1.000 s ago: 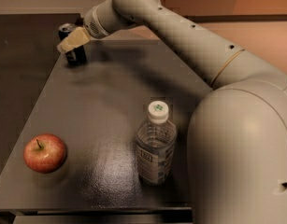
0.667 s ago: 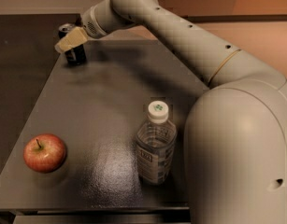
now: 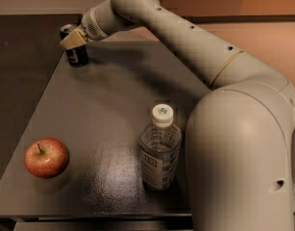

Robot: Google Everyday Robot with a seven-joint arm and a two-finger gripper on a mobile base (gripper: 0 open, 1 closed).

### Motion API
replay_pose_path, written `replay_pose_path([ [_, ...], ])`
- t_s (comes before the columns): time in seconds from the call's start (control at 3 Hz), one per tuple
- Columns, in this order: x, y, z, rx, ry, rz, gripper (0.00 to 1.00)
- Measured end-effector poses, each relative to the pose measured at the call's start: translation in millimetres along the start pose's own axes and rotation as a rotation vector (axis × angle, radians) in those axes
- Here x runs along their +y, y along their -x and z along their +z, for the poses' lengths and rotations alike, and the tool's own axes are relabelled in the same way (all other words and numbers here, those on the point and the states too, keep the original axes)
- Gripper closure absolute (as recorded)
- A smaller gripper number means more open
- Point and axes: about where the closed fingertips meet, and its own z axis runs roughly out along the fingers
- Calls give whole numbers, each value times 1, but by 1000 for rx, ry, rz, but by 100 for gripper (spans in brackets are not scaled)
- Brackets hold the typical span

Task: Move pepsi can near blue plastic bottle

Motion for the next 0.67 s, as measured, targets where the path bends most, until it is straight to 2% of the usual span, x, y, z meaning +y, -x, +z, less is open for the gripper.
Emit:
replay_pose_path([
  [0.33,3,-1,-1,-1,12,2,64],
  [0.67,3,1,-14,-17,26,4,88],
])
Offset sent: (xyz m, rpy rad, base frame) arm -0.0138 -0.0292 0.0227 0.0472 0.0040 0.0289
